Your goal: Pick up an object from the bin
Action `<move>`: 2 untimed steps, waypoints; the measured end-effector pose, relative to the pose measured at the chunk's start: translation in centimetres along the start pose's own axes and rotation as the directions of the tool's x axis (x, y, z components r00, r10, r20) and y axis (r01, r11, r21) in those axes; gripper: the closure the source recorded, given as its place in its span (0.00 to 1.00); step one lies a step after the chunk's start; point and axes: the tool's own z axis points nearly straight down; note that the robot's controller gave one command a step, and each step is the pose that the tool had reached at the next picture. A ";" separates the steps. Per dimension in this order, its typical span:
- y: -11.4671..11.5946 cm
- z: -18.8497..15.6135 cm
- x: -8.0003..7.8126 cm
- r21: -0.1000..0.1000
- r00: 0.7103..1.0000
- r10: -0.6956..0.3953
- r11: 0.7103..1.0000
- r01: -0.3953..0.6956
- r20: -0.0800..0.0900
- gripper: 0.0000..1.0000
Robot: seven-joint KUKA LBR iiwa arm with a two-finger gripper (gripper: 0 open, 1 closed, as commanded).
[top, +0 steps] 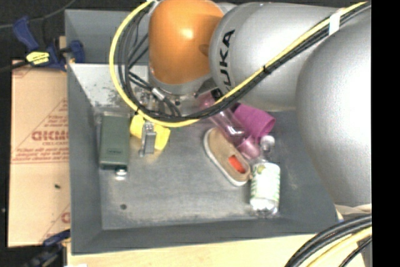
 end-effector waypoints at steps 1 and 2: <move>-0.1 -0.5 -0.2 -0.001 1.000 0.005 1.000 -0.005 0.008 0.00; -6.8 10.4 -3.0 -0.001 1.000 -0.014 1.000 0.014 0.011 0.00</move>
Offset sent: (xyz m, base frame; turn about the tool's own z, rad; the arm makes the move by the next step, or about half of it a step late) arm 0.0330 -0.0814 -0.1329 -0.0164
